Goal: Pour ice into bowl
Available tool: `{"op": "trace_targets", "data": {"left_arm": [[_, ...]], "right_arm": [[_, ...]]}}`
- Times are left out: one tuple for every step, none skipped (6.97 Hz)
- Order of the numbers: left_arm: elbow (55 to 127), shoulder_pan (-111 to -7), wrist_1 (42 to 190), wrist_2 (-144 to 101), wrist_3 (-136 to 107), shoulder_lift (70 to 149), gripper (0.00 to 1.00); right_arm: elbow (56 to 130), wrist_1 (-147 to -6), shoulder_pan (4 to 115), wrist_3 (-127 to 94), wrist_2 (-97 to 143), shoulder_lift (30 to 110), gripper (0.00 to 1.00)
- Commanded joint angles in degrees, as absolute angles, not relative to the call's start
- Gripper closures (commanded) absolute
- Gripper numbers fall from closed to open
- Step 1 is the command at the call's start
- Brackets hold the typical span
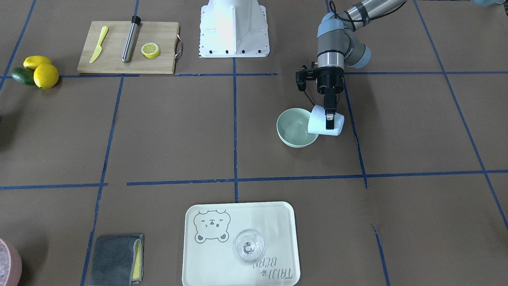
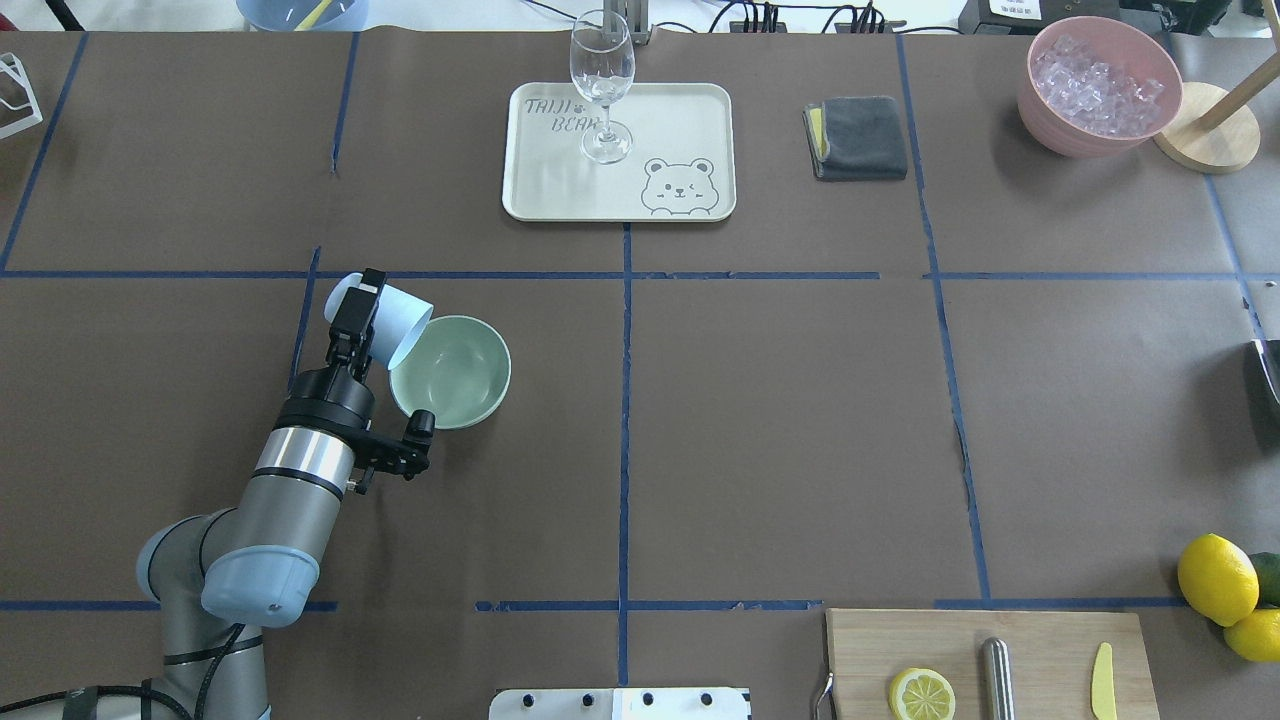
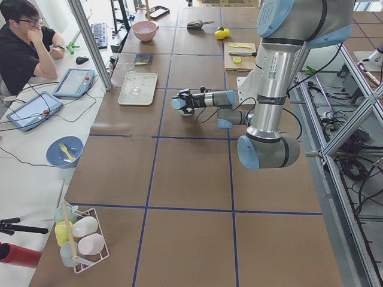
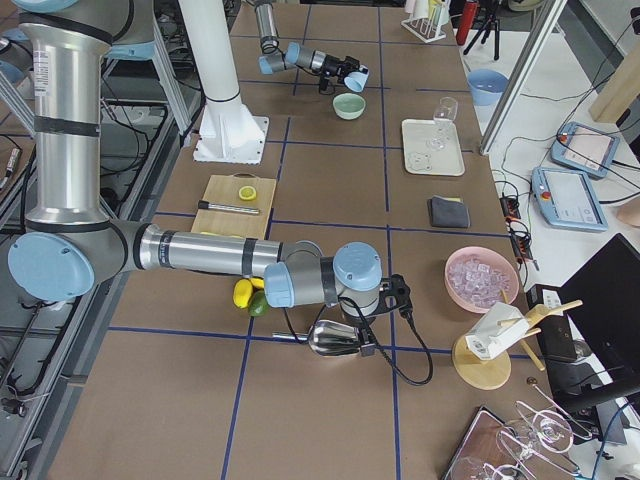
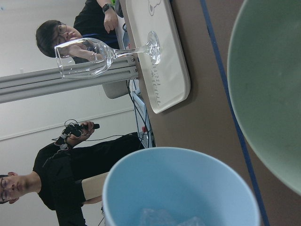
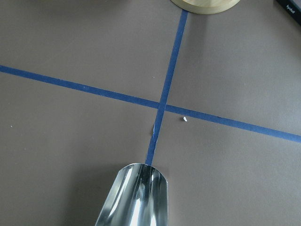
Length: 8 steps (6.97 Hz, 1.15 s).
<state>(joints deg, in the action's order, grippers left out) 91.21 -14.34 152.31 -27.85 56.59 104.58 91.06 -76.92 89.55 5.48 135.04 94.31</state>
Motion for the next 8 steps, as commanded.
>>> {"op": "trace_targets", "data": {"left_arm": [[91.32, -13.36, 152.31, -27.07, 67.11, 104.94, 1.00], [91.23, -13.36, 152.40, -27.07, 69.93, 104.94, 1.00], [91.23, -13.27, 152.40, -27.07, 70.40, 104.85, 1.00], [91.40, -13.27, 152.40, -27.07, 72.14, 104.94, 1.00], [91.32, -13.27, 152.66, -26.64, 72.33, 104.85, 1.00], [92.36, -13.27, 154.15, -26.37, 71.72, 105.03, 1.00], [93.68, -13.53, 162.25, -26.54, 68.33, 105.64, 1.00], [93.52, -13.62, 163.73, -26.80, 59.33, 105.64, 1.00]], "right_arm": [[91.05, -76.99, 89.56, 5.45, 135.09, 94.31, 0.00], [91.05, -76.99, 89.56, 5.45, 135.09, 94.31, 0.00], [91.05, -76.99, 89.65, 5.36, 135.09, 94.31, 0.00], [91.05, -76.99, 89.65, 5.10, 135.09, 94.31, 0.00], [90.97, -76.99, 89.65, 5.01, 135.09, 94.31, 0.00], [90.97, -76.99, 89.65, 5.01, 135.09, 94.22, 0.00], [90.88, -76.99, 89.56, 5.01, 135.09, 94.22, 0.00], [90.88, -76.99, 89.65, 4.92, 135.17, 94.22, 0.00]]}}
